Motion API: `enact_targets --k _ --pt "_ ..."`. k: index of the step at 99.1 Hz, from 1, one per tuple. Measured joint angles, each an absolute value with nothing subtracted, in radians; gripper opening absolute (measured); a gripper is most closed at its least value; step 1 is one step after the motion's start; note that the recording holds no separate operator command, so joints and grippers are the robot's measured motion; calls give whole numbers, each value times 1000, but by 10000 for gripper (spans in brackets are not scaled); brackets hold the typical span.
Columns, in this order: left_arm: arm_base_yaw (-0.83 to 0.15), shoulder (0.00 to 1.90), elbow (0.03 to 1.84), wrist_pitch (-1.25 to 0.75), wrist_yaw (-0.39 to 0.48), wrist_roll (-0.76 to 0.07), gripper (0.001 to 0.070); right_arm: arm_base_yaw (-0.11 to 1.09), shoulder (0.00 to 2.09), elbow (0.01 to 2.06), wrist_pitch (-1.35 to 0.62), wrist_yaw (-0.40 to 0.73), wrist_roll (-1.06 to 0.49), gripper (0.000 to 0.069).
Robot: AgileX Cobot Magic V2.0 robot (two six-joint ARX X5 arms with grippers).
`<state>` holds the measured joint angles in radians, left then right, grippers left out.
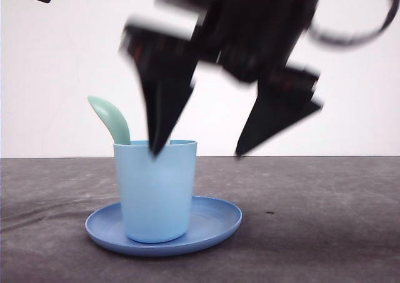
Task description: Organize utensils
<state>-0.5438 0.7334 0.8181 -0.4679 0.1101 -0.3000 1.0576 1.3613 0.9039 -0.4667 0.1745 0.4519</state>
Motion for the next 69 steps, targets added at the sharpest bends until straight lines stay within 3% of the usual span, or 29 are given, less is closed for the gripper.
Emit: enact_targets --k 18,46,62,69 --pt "-544 720 818 -474 110 -300 297 1059 1158 947 -532 218 428 639" --pt "-544 595 818 -556 109 -300 297 1059 888 1009 -532 488 342 639" --pt "-544 516 818 -607 105 -300 297 1058 807 1010 -541 554 321 639" --pt "-544 494 818 -614 104 -300 297 1059 793 1010 -546 564 320 595"
